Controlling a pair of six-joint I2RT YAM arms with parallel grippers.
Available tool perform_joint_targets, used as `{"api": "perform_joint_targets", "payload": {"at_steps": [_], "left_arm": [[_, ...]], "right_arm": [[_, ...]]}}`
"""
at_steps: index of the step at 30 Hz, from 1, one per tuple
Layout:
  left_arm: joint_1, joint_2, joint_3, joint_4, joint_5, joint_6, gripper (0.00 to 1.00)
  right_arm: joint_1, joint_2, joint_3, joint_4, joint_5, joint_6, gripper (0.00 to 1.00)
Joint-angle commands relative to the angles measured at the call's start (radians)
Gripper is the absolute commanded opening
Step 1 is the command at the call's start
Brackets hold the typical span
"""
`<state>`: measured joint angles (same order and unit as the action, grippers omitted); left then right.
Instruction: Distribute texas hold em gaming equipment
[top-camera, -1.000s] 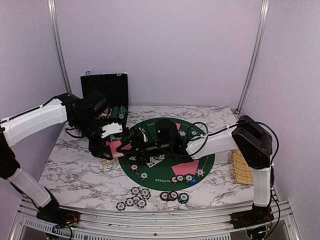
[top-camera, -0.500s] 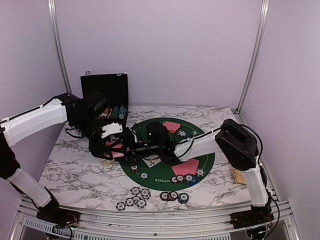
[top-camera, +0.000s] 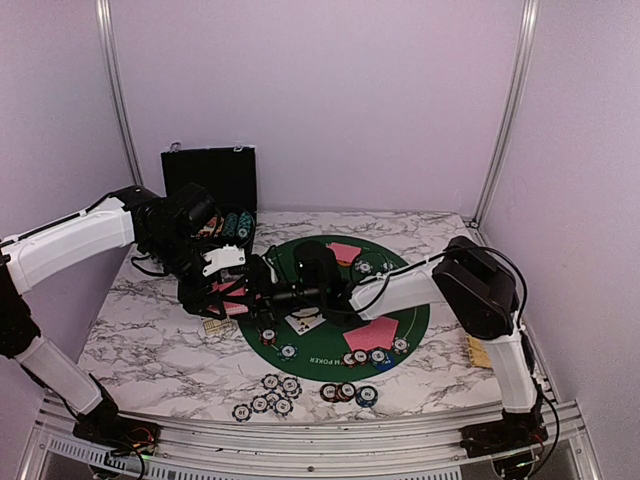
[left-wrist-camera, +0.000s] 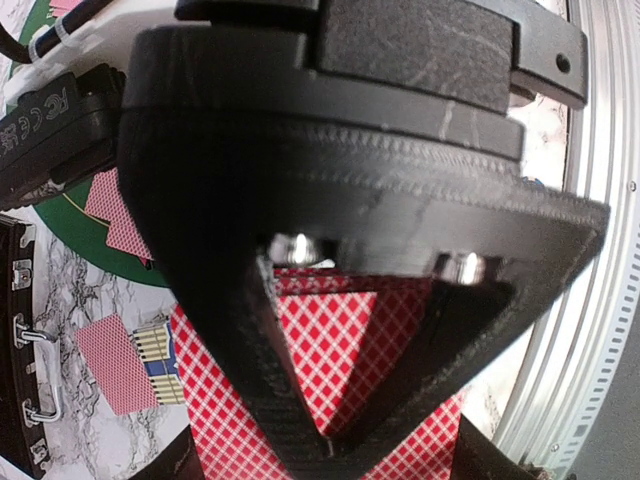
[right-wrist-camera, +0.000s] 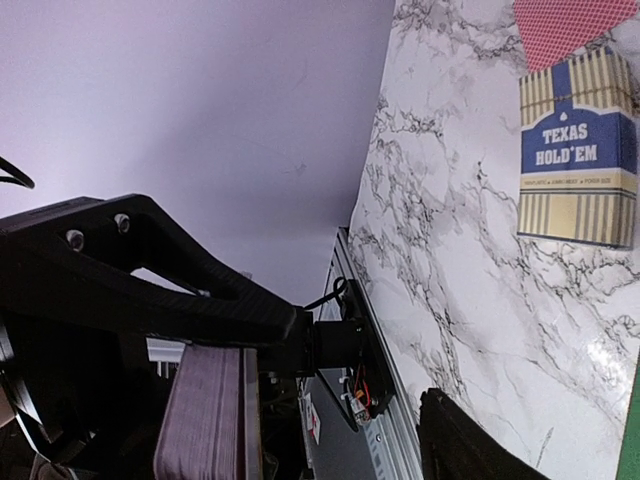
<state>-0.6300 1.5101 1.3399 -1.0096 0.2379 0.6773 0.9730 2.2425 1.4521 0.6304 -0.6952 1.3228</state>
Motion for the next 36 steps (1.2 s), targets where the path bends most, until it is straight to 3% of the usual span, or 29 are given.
{"api": "perform_joint_targets", "payload": {"at_steps": [1,15,23,36], "left_arm": [[0.004,-0.032,0.017,-0.014,0.027,0.008,0.0],[0.006,-0.032,0.006,-0.015,0.014,0.012,0.0],[0.007,-0.02,-0.003,-0.015,-0.003,0.013,0.0],[0.015,-0.007,0.0,-0.014,-0.009,0.016,0.0]], "right_arm": [[-0.029,-0.045,-0.032,-0.082,0.032,-0.039,0.68],[-0.054,-0.136,-0.094,-0.143,0.025,-0.113,0.5],[-0.056,-0.179,-0.11,-0.138,0.018,-0.117,0.27],[-0.078,-0.24,-0.168,-0.127,0.008,-0.108,0.0]]}}
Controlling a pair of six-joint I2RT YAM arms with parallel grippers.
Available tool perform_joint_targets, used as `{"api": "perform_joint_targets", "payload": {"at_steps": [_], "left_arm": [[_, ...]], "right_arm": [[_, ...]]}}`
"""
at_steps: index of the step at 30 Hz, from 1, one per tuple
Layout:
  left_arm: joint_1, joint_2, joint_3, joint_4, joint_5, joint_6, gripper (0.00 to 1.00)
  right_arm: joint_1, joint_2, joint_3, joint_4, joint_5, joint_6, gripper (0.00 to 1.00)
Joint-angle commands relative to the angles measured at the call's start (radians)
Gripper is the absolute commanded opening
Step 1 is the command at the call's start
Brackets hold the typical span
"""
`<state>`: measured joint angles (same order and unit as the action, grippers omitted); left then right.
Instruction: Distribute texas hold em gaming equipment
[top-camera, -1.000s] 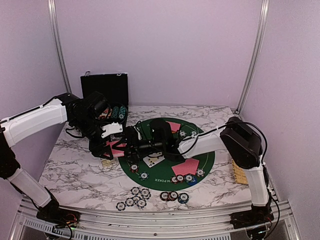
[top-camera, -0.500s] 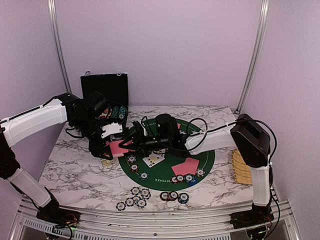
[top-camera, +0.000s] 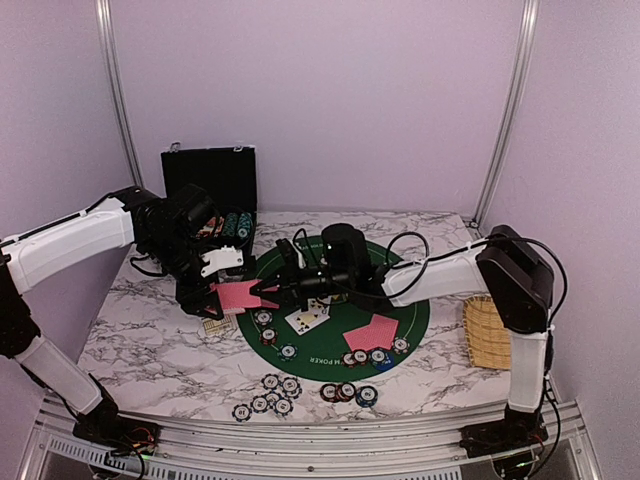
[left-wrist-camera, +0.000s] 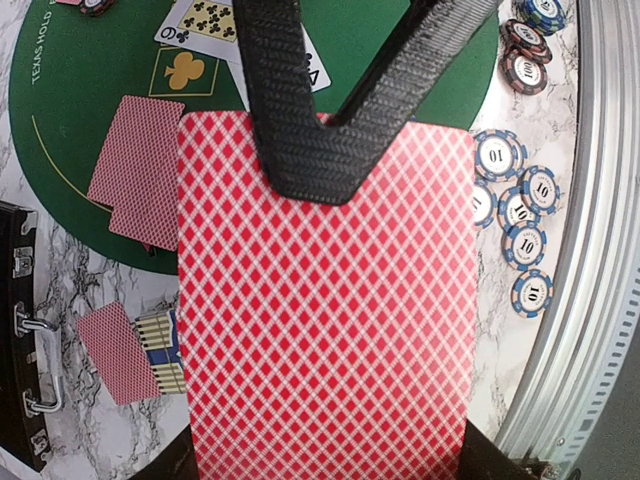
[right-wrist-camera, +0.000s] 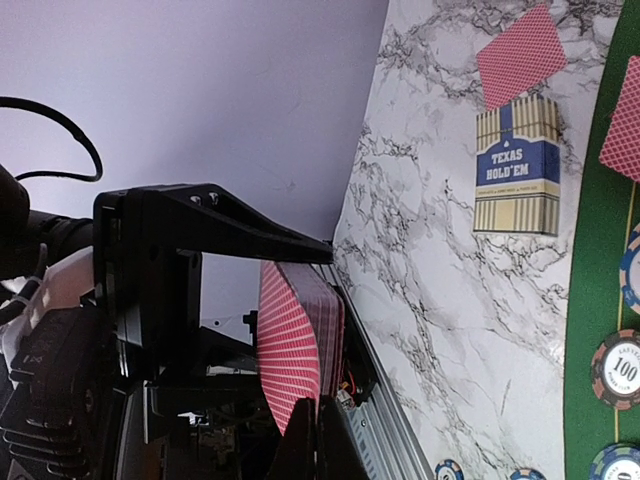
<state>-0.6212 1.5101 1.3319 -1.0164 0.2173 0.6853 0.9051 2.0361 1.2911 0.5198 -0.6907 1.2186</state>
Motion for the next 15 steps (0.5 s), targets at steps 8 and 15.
{"api": "perform_joint_targets", "payload": {"at_steps": [8,15], "left_arm": [[0.011,-0.007,0.005,-0.006,0.002,0.01,0.0],[0.012,-0.009,0.001,-0.007,0.003,0.01,0.0]], "right_arm": [[-0.04,-0.09,-0.067,0.003,-0.007,-0.005,0.0],[-0.153,-0.231,-0.104,-0.323,0.048,-0.236,0.0]]}}
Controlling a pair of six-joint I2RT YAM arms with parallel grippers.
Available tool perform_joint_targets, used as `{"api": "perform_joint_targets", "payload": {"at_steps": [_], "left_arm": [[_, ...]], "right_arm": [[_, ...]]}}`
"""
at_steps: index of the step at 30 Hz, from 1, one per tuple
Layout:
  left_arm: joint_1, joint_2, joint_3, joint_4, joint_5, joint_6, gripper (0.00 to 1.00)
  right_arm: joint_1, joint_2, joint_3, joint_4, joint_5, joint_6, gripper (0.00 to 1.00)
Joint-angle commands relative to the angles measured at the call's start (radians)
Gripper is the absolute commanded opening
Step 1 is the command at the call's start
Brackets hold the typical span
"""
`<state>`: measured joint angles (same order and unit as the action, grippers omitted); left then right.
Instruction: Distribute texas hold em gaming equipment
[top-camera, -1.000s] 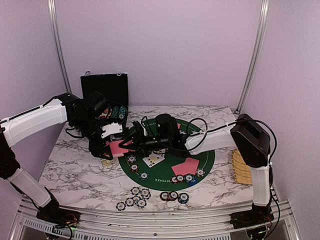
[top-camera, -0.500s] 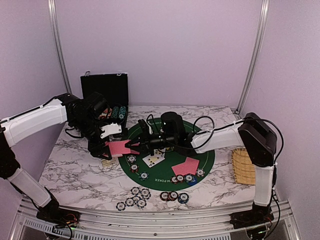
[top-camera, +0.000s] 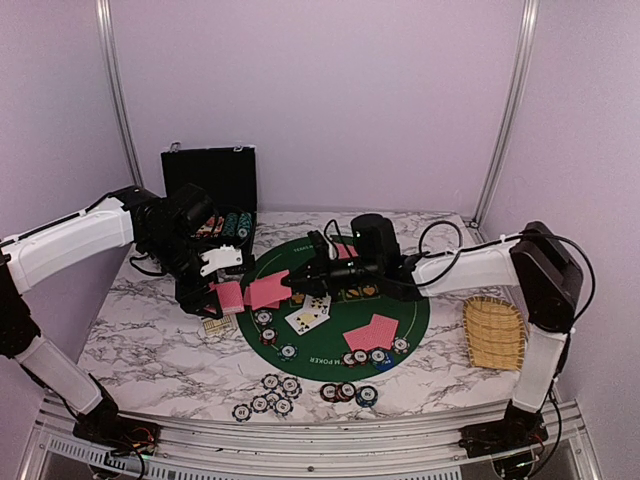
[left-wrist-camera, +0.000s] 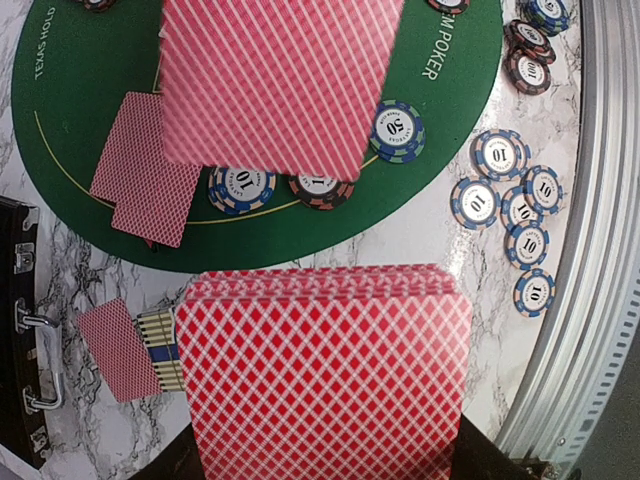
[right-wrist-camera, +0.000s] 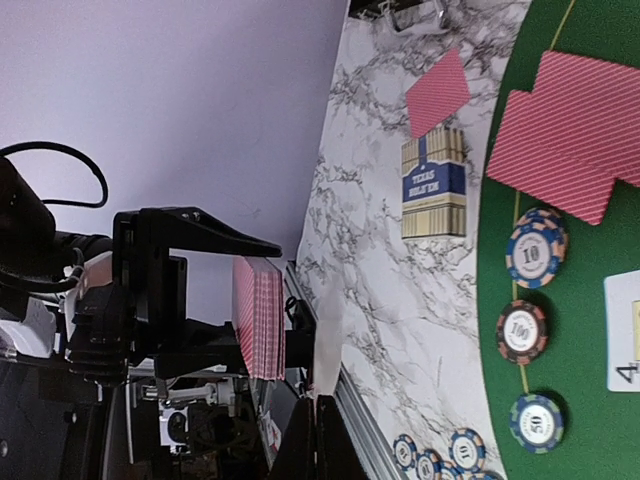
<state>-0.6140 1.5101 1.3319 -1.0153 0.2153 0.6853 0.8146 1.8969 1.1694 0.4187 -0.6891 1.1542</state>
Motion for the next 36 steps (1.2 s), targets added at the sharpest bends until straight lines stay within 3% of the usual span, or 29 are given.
{"api": "perform_joint_targets", "payload": {"at_steps": [1,5,9,18,23,27,36], "left_arm": [[0.005,-0.01,0.001,-0.007,0.003,0.01,0.0],[0.006,-0.01,-0.003,-0.008,0.004,0.008,0.0],[0.007,-0.01,-0.005,-0.008,0.006,0.007,0.0],[0.012,-0.024,-0.017,-0.008,0.004,0.005,0.0],[0.013,-0.025,-0.014,-0.008,0.013,0.003,0.0],[0.013,-0.022,-0.018,-0.008,0.016,0.004,0.0],[0.014,-0.025,-0.021,-0.008,0.016,0.002,0.0]], "right_arm": [[-0.077,-0.109,0.042,-0.317,0.08,-0.246,0.0],[-0.11,-0.131,0.196,-0.719,0.307,-0.54,0.0],[-0.102,-0.076,0.376,-0.984,0.599,-0.754,0.0],[0.035,0.103,0.573,-1.171,1.284,-1.039,0.0],[0.111,0.198,0.575,-1.154,1.541,-1.175,0.0],[0.131,0.222,0.531,-1.062,1.575,-1.248,0.0],[0.14,0.249,0.45,-0.911,1.452,-1.33,0.0]]}}
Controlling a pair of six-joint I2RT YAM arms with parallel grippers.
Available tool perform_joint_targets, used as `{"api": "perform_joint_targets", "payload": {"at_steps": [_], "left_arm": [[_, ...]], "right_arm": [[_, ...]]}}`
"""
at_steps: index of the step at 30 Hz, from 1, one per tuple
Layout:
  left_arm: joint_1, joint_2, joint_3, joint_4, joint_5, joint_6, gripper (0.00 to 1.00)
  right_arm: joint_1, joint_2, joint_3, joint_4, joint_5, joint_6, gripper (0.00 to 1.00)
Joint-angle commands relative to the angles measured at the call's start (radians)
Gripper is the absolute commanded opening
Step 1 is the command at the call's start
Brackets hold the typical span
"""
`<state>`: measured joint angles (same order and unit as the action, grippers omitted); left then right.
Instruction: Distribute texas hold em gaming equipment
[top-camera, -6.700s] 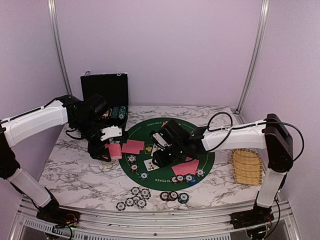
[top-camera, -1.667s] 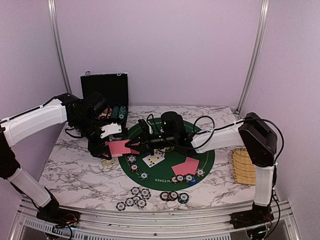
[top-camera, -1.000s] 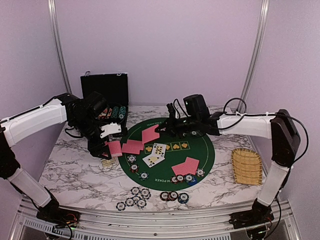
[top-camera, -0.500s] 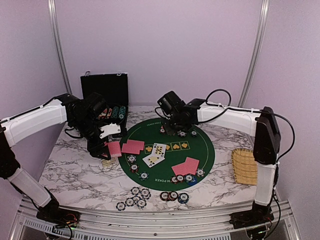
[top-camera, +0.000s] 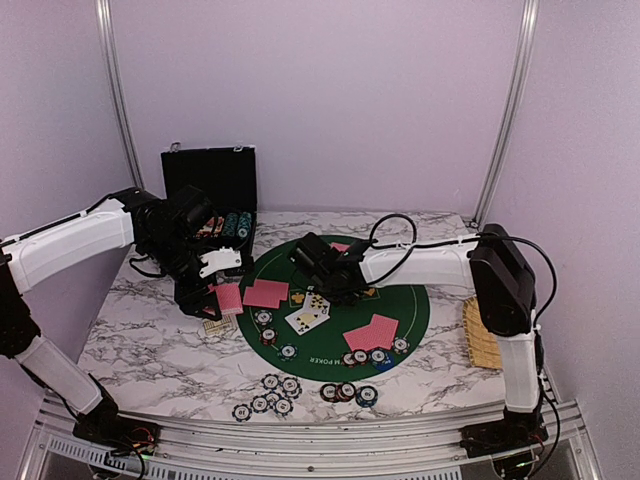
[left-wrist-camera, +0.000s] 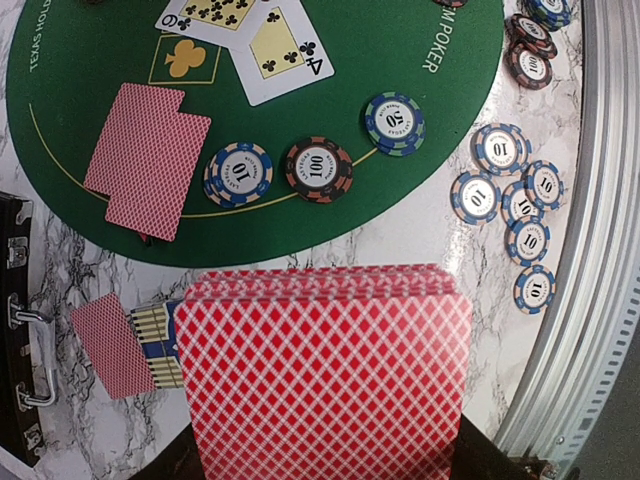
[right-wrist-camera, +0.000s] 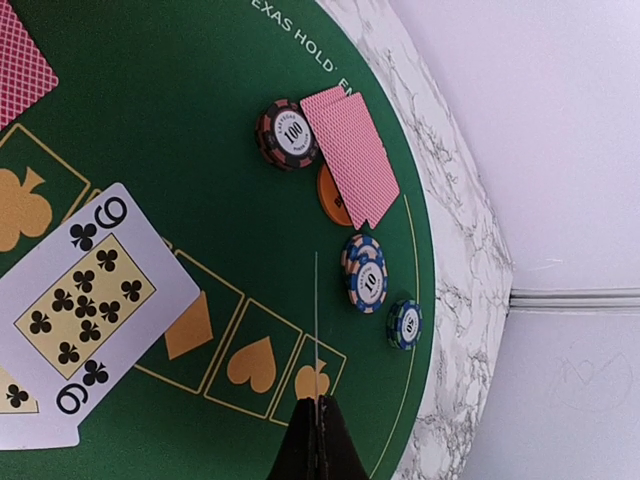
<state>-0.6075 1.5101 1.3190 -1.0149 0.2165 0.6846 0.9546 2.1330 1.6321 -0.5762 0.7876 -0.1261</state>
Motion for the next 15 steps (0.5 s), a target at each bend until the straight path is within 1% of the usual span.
{"api": "perform_joint_targets", "payload": {"at_steps": [1,9,12,15], "left_arm": [[0.008,-0.024,-0.007,-0.008,0.014,0.002,0.0],[0.008,-0.021,-0.005,-0.008,0.018,0.001,0.0],[0.008,-0.024,-0.005,-0.008,0.016,0.001,0.0],[0.007,-0.028,-0.007,-0.008,0.016,0.0,0.0]], "right_arm": [[0.002,0.017,-0.02,0.092,-0.038,-0.059,0.0],[0.018,0.043,-0.054,0.115,-0.095,-0.084,0.0],[0.024,0.047,-0.059,0.111,-0.13,-0.073,0.07],[0.027,0.04,-0.065,0.115,-0.173,-0.057,0.2]]}}
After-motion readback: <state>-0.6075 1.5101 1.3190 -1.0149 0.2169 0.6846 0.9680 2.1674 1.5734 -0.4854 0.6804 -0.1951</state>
